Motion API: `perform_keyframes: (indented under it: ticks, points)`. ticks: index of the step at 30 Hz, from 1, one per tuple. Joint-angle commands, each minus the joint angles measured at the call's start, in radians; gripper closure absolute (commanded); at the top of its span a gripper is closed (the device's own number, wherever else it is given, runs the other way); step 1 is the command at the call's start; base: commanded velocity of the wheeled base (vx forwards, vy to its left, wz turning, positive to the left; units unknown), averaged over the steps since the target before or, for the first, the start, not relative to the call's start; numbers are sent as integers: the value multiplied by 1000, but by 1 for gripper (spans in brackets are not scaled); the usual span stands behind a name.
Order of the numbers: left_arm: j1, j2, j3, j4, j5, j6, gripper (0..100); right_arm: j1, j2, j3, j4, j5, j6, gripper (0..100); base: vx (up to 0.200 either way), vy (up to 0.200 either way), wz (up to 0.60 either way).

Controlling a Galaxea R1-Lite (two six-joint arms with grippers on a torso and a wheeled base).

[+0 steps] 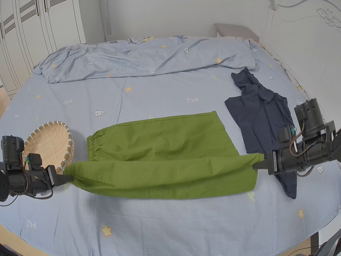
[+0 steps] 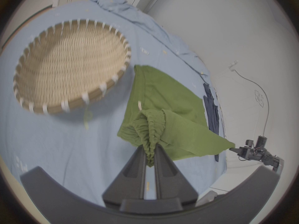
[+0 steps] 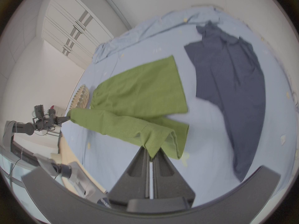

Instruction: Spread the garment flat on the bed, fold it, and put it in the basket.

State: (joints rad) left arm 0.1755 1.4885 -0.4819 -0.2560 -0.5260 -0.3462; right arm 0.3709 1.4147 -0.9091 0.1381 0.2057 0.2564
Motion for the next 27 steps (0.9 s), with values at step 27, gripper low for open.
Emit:
perform_keyframes:
  ticks: [27]
  points:
    - [-41,315,-488,38,66,96,100,16,247,-741,261,-111,9,100,0,0,0]
